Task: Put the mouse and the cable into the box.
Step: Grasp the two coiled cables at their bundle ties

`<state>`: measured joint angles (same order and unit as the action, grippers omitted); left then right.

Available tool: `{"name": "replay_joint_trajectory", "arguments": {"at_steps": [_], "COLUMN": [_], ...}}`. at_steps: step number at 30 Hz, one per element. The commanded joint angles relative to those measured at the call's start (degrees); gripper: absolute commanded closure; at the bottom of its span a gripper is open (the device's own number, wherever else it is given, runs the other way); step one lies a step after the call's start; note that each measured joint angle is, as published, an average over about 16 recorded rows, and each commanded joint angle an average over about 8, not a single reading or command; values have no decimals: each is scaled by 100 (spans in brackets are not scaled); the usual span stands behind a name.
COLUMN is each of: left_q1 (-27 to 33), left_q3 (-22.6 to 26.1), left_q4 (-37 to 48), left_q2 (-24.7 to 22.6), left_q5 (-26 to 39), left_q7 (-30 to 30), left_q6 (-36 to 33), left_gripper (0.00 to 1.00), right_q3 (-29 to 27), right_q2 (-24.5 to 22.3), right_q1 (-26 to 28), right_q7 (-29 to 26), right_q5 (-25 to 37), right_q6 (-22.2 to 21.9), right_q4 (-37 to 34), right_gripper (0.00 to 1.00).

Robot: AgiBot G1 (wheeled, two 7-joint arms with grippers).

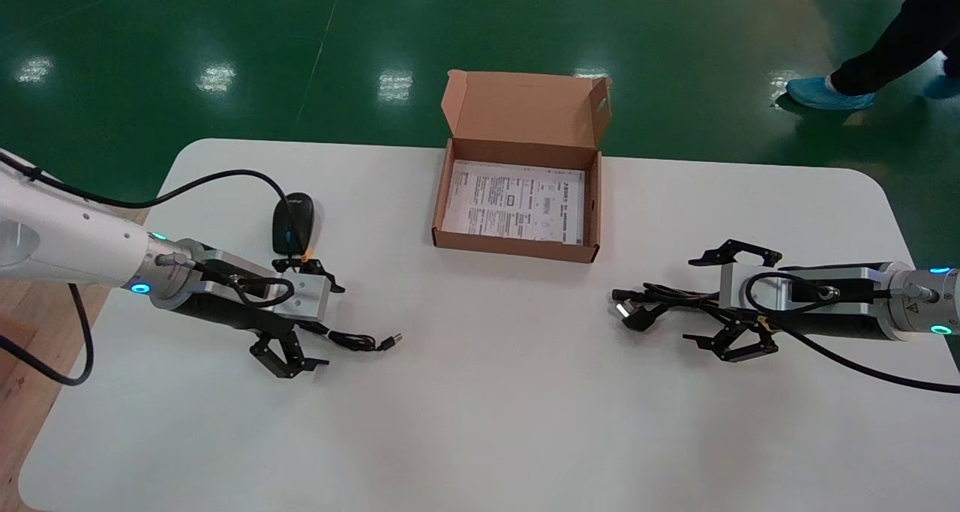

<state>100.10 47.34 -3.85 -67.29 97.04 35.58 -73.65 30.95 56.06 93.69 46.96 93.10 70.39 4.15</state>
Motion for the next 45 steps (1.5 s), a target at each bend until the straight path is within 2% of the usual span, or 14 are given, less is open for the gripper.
{"name": "replay_joint_trajectory", "arguments": {"at_steps": [1, 39, 45], "left_q1": [-2, -11, 127], "left_q3": [0, -21, -57], "left_q4": [-3, -107, -134], "left_q2": [0, 38, 121], "left_q5": [1, -53, -103], "left_q7": [-2, -47, -68], "left_q6": [5, -54, -103], "left_gripper": [100, 100, 100], "right_q3": [-4, 9, 6], "right_q2": [0, -35, -40], "right_q1": [3, -32, -21], "right_q7": [-1, 8, 6], "right_q5": [-6, 4, 0], "right_q6": [1, 18, 18], "right_q4": [0, 112, 119], "right_gripper": [100, 100, 100]}}
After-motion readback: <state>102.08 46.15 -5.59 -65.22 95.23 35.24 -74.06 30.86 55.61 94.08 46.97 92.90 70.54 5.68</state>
